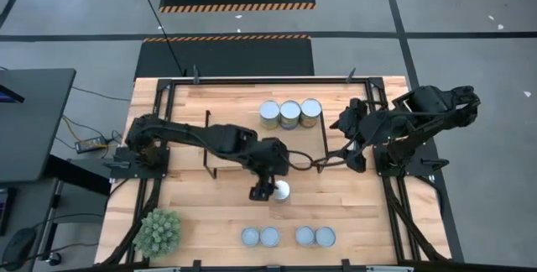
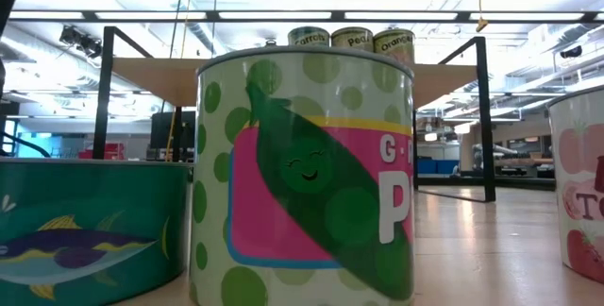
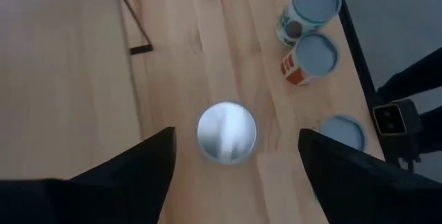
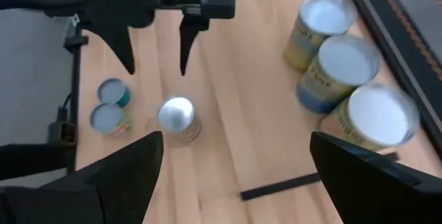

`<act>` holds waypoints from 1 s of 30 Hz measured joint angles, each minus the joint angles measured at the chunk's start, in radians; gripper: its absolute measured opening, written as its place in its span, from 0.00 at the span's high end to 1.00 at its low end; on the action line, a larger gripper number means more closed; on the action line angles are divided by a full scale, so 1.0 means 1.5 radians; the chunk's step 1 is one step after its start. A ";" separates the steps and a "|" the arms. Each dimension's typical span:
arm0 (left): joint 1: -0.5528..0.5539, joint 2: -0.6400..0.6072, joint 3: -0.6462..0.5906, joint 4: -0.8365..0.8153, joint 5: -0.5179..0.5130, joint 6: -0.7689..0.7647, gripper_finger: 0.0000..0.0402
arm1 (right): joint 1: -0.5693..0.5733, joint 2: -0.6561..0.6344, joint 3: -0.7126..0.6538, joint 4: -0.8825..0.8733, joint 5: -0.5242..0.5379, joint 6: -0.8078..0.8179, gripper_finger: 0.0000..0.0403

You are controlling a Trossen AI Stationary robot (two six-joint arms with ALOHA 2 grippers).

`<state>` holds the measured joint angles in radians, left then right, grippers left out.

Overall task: Pick and place cans onto a shelf
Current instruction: Put the canned peaches on the shelf

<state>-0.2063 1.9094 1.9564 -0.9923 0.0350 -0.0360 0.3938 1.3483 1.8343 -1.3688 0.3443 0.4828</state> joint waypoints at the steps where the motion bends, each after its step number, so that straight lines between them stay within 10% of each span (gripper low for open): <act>1: -0.003 0.007 0.000 0.010 0.001 0.000 0.22 | 0.008 0.000 0.000 -0.007 -0.001 0.010 0.07; 30: -0.006 0.179 0.000 0.035 0.025 0.191 0.21 | 0.153 -0.008 -0.001 -0.116 0.082 0.240 0.07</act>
<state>-0.2157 2.1786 1.9559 -0.9400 0.0724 0.2501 0.6236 1.3366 1.8328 -1.5433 0.4675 0.8432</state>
